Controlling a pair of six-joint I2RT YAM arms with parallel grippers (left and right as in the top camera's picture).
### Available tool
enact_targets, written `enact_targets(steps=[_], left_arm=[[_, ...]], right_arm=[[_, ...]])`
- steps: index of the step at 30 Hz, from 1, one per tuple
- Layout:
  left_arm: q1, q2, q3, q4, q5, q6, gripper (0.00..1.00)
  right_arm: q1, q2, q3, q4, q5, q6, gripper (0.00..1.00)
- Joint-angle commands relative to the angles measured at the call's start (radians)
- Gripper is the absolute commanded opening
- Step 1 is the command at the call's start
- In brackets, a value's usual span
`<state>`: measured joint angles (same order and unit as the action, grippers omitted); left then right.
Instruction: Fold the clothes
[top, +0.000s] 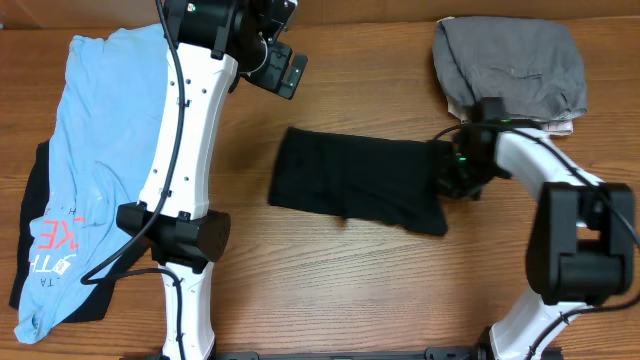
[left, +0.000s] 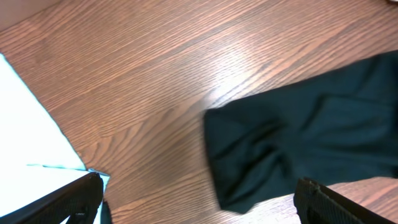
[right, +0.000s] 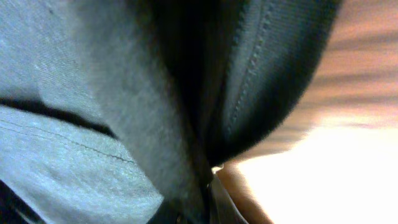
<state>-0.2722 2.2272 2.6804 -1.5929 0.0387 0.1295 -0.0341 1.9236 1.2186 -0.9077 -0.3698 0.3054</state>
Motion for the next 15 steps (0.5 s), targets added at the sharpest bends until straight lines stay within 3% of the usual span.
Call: enact_targets(steps=[1, 8, 15], left_arm=[[0.033, -0.013, 0.018, 0.010, -0.029, -0.014, 1.00], [0.089, -0.010, 0.017, 0.045, -0.028, -0.014, 1.00], [0.128, 0.013, 0.010, 0.062, -0.027, -0.014, 1.00]], right_arm=[[-0.064, -0.124, 0.098, -0.074, 0.010, -0.085, 0.04], [0.043, -0.196, 0.237, -0.211, 0.010, -0.111, 0.04], [0.301, -0.193, 0.256, -0.067, 0.038, 0.004, 0.04]])
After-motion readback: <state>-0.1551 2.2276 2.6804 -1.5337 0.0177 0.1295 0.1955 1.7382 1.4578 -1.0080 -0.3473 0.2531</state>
